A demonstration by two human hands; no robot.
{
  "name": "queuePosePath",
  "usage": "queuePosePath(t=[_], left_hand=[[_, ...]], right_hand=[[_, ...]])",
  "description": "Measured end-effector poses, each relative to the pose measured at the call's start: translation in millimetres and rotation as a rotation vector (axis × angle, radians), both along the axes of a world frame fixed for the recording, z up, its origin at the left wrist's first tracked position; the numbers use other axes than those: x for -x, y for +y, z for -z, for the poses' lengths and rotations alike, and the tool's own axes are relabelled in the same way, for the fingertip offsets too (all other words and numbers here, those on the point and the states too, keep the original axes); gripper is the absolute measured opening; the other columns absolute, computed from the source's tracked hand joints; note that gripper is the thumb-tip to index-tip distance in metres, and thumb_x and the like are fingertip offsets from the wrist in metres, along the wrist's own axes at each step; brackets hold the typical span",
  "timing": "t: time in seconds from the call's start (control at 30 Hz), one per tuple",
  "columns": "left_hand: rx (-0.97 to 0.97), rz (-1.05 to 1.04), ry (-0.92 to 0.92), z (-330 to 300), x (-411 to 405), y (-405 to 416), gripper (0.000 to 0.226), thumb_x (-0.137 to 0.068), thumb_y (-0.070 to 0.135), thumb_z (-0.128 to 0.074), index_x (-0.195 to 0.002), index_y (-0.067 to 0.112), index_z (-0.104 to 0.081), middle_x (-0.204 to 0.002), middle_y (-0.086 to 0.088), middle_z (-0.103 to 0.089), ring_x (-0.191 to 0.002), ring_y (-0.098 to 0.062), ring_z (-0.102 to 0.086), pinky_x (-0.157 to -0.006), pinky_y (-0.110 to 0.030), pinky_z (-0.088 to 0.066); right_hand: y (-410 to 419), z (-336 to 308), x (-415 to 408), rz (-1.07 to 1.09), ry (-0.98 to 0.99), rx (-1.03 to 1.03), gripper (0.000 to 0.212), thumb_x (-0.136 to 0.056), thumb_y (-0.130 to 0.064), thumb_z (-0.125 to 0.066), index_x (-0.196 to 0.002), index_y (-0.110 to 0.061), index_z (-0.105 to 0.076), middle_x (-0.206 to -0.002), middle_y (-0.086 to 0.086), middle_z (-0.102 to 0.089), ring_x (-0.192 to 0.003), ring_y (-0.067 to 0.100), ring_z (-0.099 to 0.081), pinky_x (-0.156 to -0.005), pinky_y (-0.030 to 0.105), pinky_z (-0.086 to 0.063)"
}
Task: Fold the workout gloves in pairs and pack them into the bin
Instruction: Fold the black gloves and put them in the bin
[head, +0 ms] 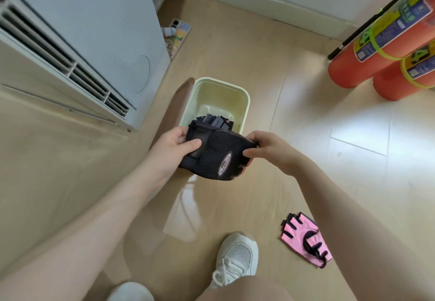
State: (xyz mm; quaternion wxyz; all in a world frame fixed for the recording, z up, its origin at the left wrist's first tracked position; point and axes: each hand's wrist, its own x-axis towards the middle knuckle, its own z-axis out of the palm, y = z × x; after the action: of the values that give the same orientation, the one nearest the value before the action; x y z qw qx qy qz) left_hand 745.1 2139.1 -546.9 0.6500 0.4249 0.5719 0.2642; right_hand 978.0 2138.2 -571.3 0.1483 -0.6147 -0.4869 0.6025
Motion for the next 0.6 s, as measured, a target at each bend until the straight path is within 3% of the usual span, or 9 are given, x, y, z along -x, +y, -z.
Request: queuePosePath(t=[0.13, 0.17, 0.23, 0.3, 0.33, 0.4, 0.47, 0.6], left_hand=[[0.012, 0.022, 0.145, 11.7, 7.4, 7.3, 0.036, -0.076, 0.009, -0.062, -0.092, 0.038, -0.048, -0.084, -0.001, -0.068, -0.076, -0.022, -0.065, -0.073, -0.036, -0.055], [0.000, 0.057, 0.195, 14.1, 7.2, 9.5, 0.037, -0.069, 0.016, -0.064, -0.088, 0.044, -0.048, -0.085, -0.006, -0.068, -0.078, -0.029, -0.064, -0.077, -0.043, -0.055], [-0.005, 0.097, 0.259, 18.6, 3.3, 13.9, 0.026, -0.062, 0.030, -0.062, -0.081, 0.044, -0.050, -0.089, -0.009, -0.068, -0.085, -0.035, -0.064, -0.081, -0.051, -0.054], [-0.027, 0.120, 0.374, 26.4, -3.8, 19.0, 0.016, -0.068, 0.034, -0.063, -0.081, 0.032, -0.054, -0.088, -0.001, -0.067, -0.085, -0.027, -0.063, -0.080, -0.041, -0.053], [-0.060, 0.147, 0.462, 31.8, -7.7, 22.2, 0.015, -0.073, 0.032, -0.063, -0.084, 0.024, -0.055, -0.084, 0.001, -0.063, -0.081, -0.022, -0.060, -0.073, -0.032, -0.050], [-0.110, 0.221, 0.633, 38.9, -16.6, 28.0, 0.017, -0.081, 0.028, -0.060, -0.082, 0.012, -0.052, -0.072, 0.003, -0.054, -0.069, -0.018, -0.054, -0.055, -0.024, -0.039], [-0.101, 0.290, 0.782, 46.6, -23.5, 32.7, 0.020, -0.084, 0.027, -0.057, -0.079, 0.010, -0.046, -0.067, 0.002, -0.048, -0.068, -0.022, -0.051, -0.046, -0.026, -0.028], [-0.077, 0.458, 0.985, 70.2, -32.2, 42.1, 0.022, -0.088, 0.025, -0.054, -0.092, 0.004, -0.052, -0.097, -0.019, -0.063, -0.091, -0.037, -0.061, -0.061, -0.030, -0.038]], right_hand=[[22.3, 7.9, 14.8, 0.234, 0.107, -0.038, 0.018, -0.082, 0.000, -0.061, -0.089, -0.015, -0.055, -0.077, 0.002, -0.061, -0.062, 0.010, -0.060, -0.062, 0.027, -0.051], [29.2, 8.7, 19.8, 0.291, 0.123, -0.053, 0.020, -0.082, -0.001, -0.062, -0.092, -0.017, -0.054, -0.079, 0.001, -0.063, -0.063, 0.008, -0.063, -0.061, 0.025, -0.052], [47.6, 13.3, 29.7, 0.294, -0.007, -0.146, 0.023, -0.081, -0.007, -0.065, -0.099, -0.019, -0.056, -0.088, 0.002, -0.065, -0.077, 0.016, -0.064, -0.072, 0.032, -0.053], [70.8, 16.5, 40.0, 0.131, -0.281, -0.290, 0.030, -0.080, -0.014, -0.065, -0.109, -0.016, -0.057, -0.099, 0.006, -0.063, -0.090, 0.023, -0.058, -0.077, 0.030, -0.045], [82.6, 19.7, 45.1, 0.028, -0.392, -0.350, 0.034, -0.081, -0.015, -0.064, -0.114, -0.015, -0.056, -0.106, 0.008, -0.063, -0.095, 0.024, -0.056, -0.077, 0.028, -0.041], [101.3, 29.8, 55.7, -0.163, -0.504, -0.381, 0.037, -0.083, -0.016, -0.061, -0.120, -0.014, -0.053, -0.117, 0.011, -0.061, -0.104, 0.028, -0.055, -0.080, 0.031, -0.042], [113.2, 43.5, 65.5, -0.280, -0.588, -0.356, 0.039, -0.084, -0.016, -0.058, -0.122, -0.015, -0.051, -0.121, 0.013, -0.059, -0.106, 0.032, -0.056, -0.081, 0.036, -0.047], [120.7, 71.2, 77.9, -0.365, -0.667, -0.353, 0.036, -0.087, -0.014, -0.055, -0.123, -0.014, -0.049, -0.119, 0.014, -0.058, -0.104, 0.034, -0.056, -0.078, 0.038, -0.046]])
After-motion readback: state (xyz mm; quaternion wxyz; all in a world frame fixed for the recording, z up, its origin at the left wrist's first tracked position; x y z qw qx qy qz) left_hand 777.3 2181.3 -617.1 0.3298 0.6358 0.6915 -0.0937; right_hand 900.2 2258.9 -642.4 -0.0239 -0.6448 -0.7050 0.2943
